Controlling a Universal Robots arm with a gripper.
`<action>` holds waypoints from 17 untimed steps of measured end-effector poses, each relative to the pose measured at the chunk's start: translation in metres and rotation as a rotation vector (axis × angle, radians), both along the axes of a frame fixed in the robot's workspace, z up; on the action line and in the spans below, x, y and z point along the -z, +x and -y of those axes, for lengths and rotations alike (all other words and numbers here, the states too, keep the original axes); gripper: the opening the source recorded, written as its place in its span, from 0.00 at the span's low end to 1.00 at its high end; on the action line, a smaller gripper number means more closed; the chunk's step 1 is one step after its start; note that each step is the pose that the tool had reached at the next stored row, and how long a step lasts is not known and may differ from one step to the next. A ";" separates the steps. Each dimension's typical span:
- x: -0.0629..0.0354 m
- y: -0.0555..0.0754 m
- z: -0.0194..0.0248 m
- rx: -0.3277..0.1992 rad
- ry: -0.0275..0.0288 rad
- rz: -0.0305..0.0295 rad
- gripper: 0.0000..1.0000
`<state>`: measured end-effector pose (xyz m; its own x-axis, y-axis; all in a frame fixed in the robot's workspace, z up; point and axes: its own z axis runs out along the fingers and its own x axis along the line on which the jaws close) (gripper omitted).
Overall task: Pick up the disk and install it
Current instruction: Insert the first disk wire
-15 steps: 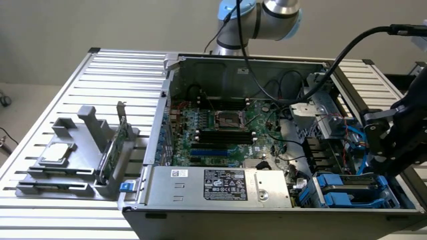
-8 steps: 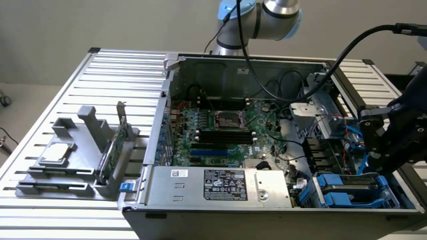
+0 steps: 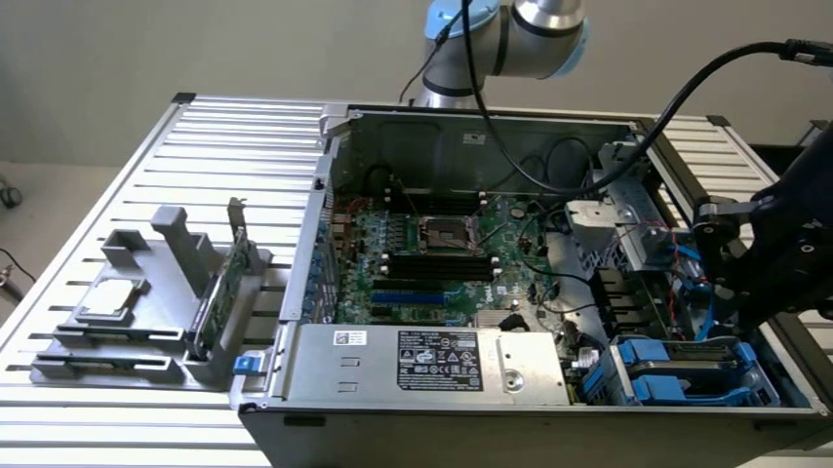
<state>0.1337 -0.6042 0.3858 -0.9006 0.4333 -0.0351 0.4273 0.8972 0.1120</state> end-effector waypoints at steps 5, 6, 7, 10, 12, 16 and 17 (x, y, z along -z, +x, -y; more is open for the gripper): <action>0.0017 0.000 0.0001 0.076 0.0134 0.0000 0.25; 0.0020 0.000 0.0001 0.091 0.0159 0.0000 0.25; 0.0025 0.000 0.0001 0.108 0.0184 0.0000 0.25; 0.0038 0.000 0.0000 0.154 0.0253 0.0001 0.25; 0.0048 0.000 0.0000 0.187 0.0293 0.0002 0.25; 0.0068 0.000 0.0000 0.251 0.0367 0.0005 0.25; 0.0073 0.000 0.0000 0.268 0.0384 0.0006 0.25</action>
<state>0.1337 -0.6043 0.3785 -0.7535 0.6573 -0.0145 0.6489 0.7471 0.1441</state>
